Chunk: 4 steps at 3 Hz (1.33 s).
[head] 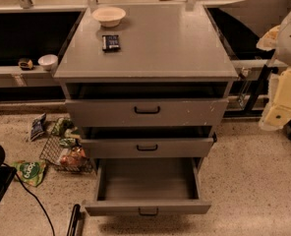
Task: Close bottom drawer
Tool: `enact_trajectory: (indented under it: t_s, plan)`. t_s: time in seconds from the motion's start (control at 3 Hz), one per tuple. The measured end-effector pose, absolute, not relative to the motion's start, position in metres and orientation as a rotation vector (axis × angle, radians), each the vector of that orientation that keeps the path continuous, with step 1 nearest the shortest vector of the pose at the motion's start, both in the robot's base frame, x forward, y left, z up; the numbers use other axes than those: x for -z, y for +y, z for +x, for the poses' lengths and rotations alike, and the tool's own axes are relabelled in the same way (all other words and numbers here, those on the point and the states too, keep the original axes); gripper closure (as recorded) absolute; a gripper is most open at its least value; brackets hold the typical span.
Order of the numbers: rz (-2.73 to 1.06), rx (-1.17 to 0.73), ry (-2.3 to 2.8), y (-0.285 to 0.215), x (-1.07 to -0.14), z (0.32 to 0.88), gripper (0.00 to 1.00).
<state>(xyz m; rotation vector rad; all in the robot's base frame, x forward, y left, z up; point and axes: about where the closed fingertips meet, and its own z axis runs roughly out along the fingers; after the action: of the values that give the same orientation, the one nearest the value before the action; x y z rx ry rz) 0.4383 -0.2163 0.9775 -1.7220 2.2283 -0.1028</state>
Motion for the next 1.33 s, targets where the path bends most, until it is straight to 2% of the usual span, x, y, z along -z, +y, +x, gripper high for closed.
enact_trajectory:
  t_s: [0.67, 1.33]
  plan:
    - [-1.718, 0.074, 2.196, -0.209, -0.962, 0.438, 0.00]
    - [-1.743, -0.187, 2.113, -0.169, -0.878, 0.429, 0.00]
